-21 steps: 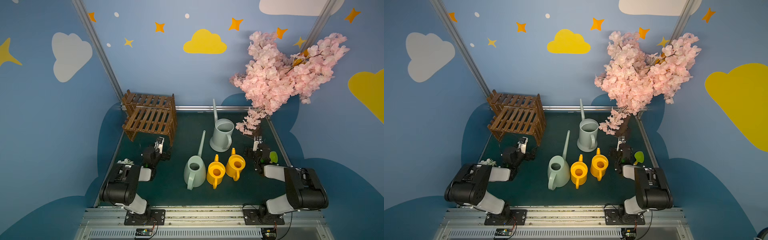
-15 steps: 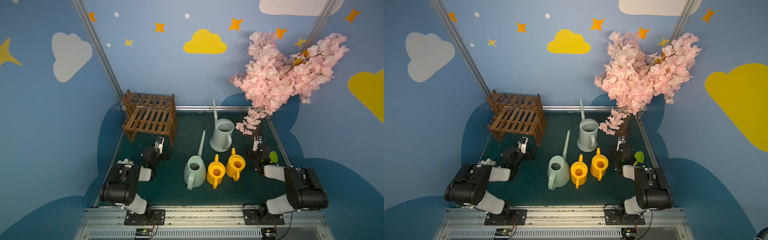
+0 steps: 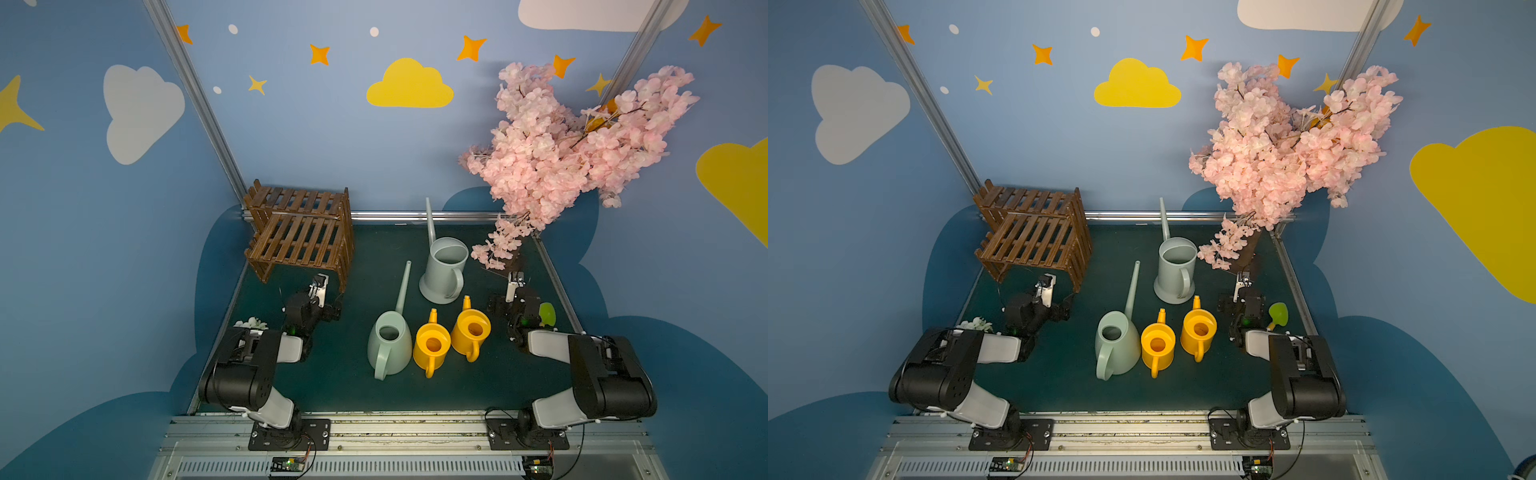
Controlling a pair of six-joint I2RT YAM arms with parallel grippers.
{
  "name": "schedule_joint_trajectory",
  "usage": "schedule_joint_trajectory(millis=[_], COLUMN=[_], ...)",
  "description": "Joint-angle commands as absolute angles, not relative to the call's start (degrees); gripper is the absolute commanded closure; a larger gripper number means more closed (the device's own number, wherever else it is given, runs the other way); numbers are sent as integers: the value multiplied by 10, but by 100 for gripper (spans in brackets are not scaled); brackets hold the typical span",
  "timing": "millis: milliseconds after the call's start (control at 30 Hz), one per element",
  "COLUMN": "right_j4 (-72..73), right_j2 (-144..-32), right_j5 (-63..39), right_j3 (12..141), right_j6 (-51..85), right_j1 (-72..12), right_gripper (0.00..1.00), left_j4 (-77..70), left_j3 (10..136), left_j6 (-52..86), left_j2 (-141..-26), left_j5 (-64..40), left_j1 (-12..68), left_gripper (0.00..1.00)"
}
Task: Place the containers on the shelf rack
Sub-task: Move the shelf to the center of the board.
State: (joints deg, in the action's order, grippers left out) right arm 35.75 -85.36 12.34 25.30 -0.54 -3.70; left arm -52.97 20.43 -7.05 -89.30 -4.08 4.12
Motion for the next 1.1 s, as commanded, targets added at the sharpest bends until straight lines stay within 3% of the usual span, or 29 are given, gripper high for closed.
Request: schedule_joint_trajectory(millis=[0,300,567,900,1067], right_j4=[359,261,113,-31,-100], right_j2=[-837,-706,-554,-346,-335], right_j5=[126,165,163,147,124], right_j3=[258,244,247,273,345], right_j6=[-9,18,53,178,188], right_j1=[-35,-42,-43,-43,-44], right_gripper=[2,2,2,2,2], left_j4=[-537,-625,-457,-294,-26], left_j3=[211,134,175,229,361], left_j6=[-66,-88,-111,-151,-193], left_j2=[-899,-838,-727,-709,-708], left_j5=[-42,-103,-156,-172,-229], left_j1=[39,39,38,39,39], left_gripper=[0,0,0,0,0])
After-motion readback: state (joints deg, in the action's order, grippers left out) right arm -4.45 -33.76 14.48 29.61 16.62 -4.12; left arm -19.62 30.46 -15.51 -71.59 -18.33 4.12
